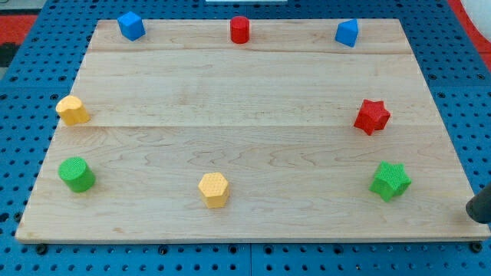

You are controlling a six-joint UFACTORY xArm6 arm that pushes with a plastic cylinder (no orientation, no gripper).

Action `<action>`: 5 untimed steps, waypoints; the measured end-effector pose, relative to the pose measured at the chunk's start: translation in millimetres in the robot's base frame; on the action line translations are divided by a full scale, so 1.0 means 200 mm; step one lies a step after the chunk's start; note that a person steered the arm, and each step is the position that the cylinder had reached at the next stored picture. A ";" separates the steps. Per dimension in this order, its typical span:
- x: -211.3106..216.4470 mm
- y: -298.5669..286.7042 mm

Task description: Push the red star towards the center left of the board

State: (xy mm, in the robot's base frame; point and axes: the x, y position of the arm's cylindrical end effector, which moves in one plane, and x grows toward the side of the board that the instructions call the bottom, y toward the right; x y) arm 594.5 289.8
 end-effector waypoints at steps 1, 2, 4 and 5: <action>0.00 0.00; 0.00 -0.12; -0.20 0.01; -0.29 0.01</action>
State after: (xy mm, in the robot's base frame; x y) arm 537.2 292.6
